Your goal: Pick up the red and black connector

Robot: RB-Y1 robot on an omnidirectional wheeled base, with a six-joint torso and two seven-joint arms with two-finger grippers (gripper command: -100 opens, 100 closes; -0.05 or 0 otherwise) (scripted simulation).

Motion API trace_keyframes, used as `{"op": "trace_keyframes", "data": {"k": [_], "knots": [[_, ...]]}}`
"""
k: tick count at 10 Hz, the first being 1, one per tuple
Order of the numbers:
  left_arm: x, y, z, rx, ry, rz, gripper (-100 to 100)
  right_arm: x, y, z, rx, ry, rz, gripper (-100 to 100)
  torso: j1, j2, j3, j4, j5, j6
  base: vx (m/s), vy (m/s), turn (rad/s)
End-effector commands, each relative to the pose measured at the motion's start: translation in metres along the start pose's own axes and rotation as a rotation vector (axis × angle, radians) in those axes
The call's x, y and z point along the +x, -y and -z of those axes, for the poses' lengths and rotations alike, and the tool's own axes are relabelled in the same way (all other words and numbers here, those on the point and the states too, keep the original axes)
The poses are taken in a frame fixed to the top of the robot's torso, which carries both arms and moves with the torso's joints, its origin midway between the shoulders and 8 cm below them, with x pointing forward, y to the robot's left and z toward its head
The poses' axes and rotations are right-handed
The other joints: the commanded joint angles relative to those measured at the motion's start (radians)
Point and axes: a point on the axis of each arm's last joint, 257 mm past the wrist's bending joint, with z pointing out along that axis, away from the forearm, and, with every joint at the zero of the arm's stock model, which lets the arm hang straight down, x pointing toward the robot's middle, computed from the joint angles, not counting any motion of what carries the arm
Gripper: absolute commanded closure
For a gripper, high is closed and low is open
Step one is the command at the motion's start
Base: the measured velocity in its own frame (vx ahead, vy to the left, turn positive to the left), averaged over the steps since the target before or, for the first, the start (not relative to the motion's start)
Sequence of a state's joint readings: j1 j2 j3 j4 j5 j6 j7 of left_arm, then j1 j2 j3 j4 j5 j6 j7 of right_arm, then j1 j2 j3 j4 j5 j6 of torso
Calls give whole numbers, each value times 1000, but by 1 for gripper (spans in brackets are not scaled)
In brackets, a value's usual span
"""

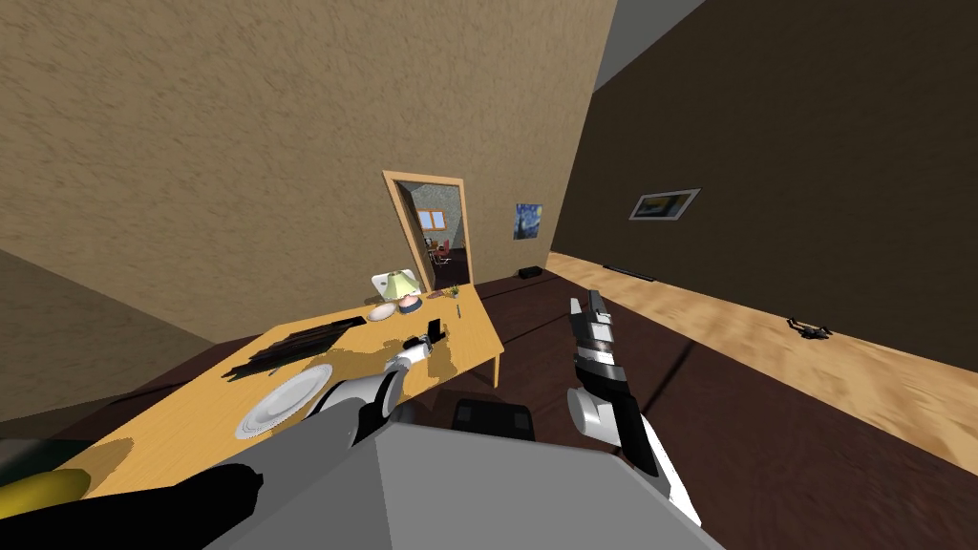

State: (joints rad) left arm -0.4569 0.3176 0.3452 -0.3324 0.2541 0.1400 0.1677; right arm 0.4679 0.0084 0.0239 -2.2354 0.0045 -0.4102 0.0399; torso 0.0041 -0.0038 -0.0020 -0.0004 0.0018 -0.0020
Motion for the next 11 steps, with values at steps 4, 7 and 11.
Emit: {"op": "trace_keyframes", "data": {"k": [4,7,11], "knots": [[11,5,0,-2,-6,-7,100,0,0,0,0,0,0,0,0,0,0,0,0,0,-18,1,18],[19,8,0,-2,-8,-25,100,0,0,0,0,0,0,0,-1,1,1,1,-1,0,-22,0,27],[27,12,0,-1,-10,-20,100,0,0,0,0,0,0,0,-1,1,1,1,-1,0,-20,1,18]]}}
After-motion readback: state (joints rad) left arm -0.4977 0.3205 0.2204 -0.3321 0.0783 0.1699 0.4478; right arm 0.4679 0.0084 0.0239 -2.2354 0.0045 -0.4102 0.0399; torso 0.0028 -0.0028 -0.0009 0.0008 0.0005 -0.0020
